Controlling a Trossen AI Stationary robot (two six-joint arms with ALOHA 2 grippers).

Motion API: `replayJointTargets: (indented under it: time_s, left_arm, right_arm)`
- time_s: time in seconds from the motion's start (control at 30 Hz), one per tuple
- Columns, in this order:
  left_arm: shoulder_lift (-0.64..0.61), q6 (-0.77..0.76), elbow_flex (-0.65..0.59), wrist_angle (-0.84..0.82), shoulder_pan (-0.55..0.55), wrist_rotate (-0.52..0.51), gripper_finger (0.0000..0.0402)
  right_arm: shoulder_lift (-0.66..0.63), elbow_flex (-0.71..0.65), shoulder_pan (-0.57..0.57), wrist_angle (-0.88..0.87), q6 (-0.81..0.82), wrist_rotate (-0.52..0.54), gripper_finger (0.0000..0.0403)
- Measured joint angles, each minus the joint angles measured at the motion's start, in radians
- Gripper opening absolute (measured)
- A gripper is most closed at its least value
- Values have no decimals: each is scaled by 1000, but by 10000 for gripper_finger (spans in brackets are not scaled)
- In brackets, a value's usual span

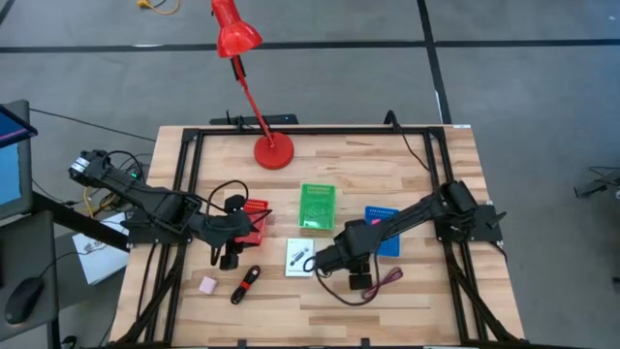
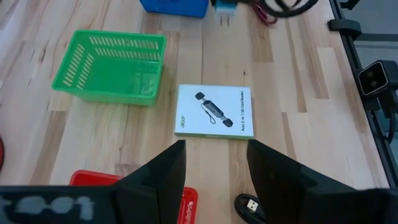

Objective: Pick and place items into bin
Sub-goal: Put the blue charger adapter into the blue bin

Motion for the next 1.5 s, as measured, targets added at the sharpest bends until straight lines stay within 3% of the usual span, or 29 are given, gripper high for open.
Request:
replayJointTargets:
  time_s: [0.27, 0.57, 0.83, 1.1, 1.3, 1.5]
  left_arm:
    - [0, -2, 0, 0, 0, 4, 161]
    - [0, 9, 0, -10, 0, 0, 161]
    - [0, 5, 0, -36, 0, -1, 161]
    - [0, 5, -1, -36, 0, -2, 161]
    - [0, 3, 0, -36, 0, -2, 161]
    - [0, 1, -1, -36, 0, -2, 161]
  right_arm:
    - [-1, 52, -2, -287, 152, 93, 152]
    - [-38, -13, -28, -272, 156, 91, 142]
    - [-194, -163, -50, -263, 266, 91, 151]
    - [-306, -352, -53, 23, 288, 84, 156]
    - [-307, -417, -75, 50, 292, 55, 154]
    - [-305, -516, -95, 189, 287, -15, 146]
